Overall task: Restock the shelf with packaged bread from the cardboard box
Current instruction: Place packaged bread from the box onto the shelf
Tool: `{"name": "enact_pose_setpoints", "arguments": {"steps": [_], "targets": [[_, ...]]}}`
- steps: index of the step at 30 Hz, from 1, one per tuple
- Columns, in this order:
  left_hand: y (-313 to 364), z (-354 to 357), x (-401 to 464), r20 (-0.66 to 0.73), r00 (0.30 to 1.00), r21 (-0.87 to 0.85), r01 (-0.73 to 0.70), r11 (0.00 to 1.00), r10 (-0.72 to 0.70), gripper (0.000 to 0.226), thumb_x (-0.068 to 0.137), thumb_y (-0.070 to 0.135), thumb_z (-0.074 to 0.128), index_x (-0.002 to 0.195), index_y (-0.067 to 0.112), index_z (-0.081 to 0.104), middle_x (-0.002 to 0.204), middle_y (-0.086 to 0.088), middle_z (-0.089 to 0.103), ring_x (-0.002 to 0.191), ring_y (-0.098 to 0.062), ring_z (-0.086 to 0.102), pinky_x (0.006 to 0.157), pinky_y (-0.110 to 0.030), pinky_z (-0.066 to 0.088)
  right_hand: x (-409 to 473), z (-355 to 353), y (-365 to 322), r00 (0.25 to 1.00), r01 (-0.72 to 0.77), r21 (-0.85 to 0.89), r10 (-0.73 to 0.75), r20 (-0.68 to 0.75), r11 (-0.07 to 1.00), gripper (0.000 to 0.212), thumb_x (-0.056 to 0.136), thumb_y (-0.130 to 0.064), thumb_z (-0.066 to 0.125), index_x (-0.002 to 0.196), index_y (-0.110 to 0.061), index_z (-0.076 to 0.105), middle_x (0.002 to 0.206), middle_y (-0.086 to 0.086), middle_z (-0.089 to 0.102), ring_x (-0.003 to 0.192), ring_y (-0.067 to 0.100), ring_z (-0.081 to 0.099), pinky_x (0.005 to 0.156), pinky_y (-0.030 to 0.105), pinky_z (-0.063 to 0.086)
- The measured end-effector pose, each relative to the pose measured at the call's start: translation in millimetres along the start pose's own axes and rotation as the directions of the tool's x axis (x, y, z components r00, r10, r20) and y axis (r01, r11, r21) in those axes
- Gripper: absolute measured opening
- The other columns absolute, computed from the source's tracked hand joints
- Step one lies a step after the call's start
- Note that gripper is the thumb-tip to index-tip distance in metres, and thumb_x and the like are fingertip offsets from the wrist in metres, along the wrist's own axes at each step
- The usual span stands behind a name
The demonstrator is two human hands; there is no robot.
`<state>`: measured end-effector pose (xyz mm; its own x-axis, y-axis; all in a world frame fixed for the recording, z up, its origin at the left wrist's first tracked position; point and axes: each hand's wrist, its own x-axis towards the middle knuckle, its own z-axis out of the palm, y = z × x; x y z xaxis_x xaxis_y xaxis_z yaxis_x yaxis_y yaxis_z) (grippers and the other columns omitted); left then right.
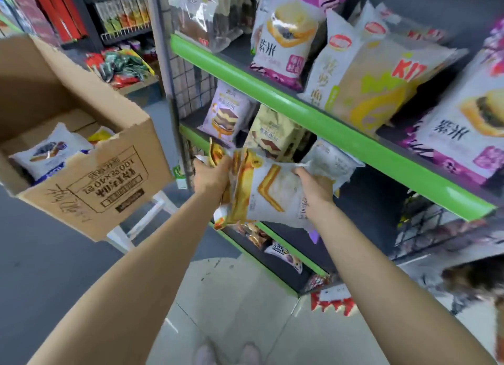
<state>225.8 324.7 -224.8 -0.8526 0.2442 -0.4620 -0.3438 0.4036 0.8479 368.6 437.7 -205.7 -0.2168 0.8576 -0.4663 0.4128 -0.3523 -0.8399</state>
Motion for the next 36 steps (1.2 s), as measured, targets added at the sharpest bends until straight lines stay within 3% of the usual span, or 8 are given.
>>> {"name": "enact_pose_setpoints", "arguments": {"steps": [6, 10, 13, 18, 21, 26, 32, 36], "targets": [[-26, 18, -4, 0.050, 0.989, 0.279, -0.149, 0.949, 0.141, 0.071, 0.083, 0.050, 0.060, 0.137, 0.012, 0.032, 0.128, -0.017, 0.053, 0.116, -0.037, 0.052, 0.096, -0.043, 0.046, 35, -34, -5, 0.947, 0.220, -0.148, -0.247, -0.205, 0.964, 0.044, 0.092, -0.035, 0.054, 0.113, 0.003, 0.061, 0.115, 0.019, 0.062, 0.107, 0.033, 0.059, 0.073, 0.028, 0.039], [-35, 17, -6, 0.116, 0.986, 0.284, -0.148, 0.947, 0.119, 0.084, 0.086, 0.048, 0.059, 0.150, 0.017, 0.015, 0.147, -0.012, 0.039, 0.131, -0.033, 0.042, 0.106, -0.039, 0.038, 52, -36, -11, 0.933, 0.238, -0.202, -0.281, -0.226, 0.950, 0.058, 0.093, -0.048, 0.048, 0.127, 0.000, 0.053, 0.131, 0.017, 0.056, 0.120, 0.033, 0.053, 0.092, 0.033, 0.043], [-35, 20, -11, 0.144, 0.984, 0.311, -0.146, 0.939, 0.105, 0.075, 0.086, 0.046, 0.059, 0.146, 0.017, 0.023, 0.141, -0.013, 0.045, 0.124, -0.033, 0.048, 0.102, -0.041, 0.041, 54, -30, -16, 0.976, 0.177, -0.182, -0.197, -0.097, 0.967, 0.070, 0.087, -0.051, 0.056, 0.137, -0.004, 0.041, 0.142, 0.012, 0.046, 0.128, 0.028, 0.046, 0.098, 0.032, 0.039], [-28, 26, -17, 0.163, 0.976, 0.447, -0.201, 0.871, 0.141, 0.063, 0.087, 0.044, 0.057, 0.135, 0.012, 0.031, 0.127, -0.014, 0.054, 0.113, -0.033, 0.054, 0.090, -0.040, 0.044, 49, -26, -22, 0.960, 0.256, -0.376, -0.189, 0.206, 0.891, 0.074, 0.078, -0.018, 0.074, 0.138, -0.004, 0.033, 0.137, 0.011, 0.046, 0.126, 0.026, 0.047, 0.095, 0.031, 0.044], [-25, 22, -12, 0.140, 0.982, 0.438, -0.173, 0.882, 0.123, 0.059, 0.086, 0.044, 0.057, 0.131, 0.013, 0.035, 0.117, -0.014, 0.057, 0.102, -0.033, 0.057, 0.084, -0.040, 0.046, 44, -32, -33, 0.910, 0.414, -0.548, -0.323, 0.259, 0.727, 0.078, 0.080, -0.011, 0.069, 0.144, -0.005, 0.025, 0.142, 0.013, 0.041, 0.131, 0.027, 0.042, 0.098, 0.032, 0.038], [-24, 18, -8, 0.147, 0.982, 0.397, -0.169, 0.902, 0.120, 0.051, 0.083, 0.046, 0.058, 0.119, 0.015, 0.039, 0.103, -0.012, 0.061, 0.087, -0.031, 0.062, 0.079, -0.041, 0.054, 45, -33, -30, 0.770, 0.538, -0.834, -0.476, 0.425, 0.126, 0.039, 0.089, -0.009, 0.058, 0.125, -0.007, 0.043, 0.119, 0.019, 0.059, 0.103, 0.038, 0.059, 0.073, 0.039, 0.048], [-21, 16, -14, 0.167, 0.981, 0.343, -0.149, 0.927, 0.096, 0.056, 0.085, 0.045, 0.058, 0.128, 0.017, 0.035, 0.104, -0.007, 0.060, 0.085, -0.027, 0.064, 0.080, -0.041, 0.056, 70, -20, -8, 0.795, 0.414, -0.909, -0.468, 0.387, -0.048, 0.049, 0.092, -0.004, 0.049, 0.138, -0.014, 0.035, 0.143, 0.011, 0.039, 0.130, 0.032, 0.039, 0.102, 0.047, 0.034], [-16, 14, -18, 0.203, 0.974, 0.241, -0.150, 0.959, 0.101, 0.080, 0.078, 0.049, 0.061, 0.142, 0.015, 0.028, 0.120, -0.007, 0.058, 0.100, -0.031, 0.063, 0.089, -0.045, 0.054, 74, -18, 2, 0.724, 0.483, -0.875, -0.568, 0.392, 0.012, 0.077, 0.085, 0.001, 0.056, 0.149, -0.015, 0.016, 0.152, 0.018, 0.019, 0.137, 0.037, 0.024, 0.108, 0.046, 0.029]]}}
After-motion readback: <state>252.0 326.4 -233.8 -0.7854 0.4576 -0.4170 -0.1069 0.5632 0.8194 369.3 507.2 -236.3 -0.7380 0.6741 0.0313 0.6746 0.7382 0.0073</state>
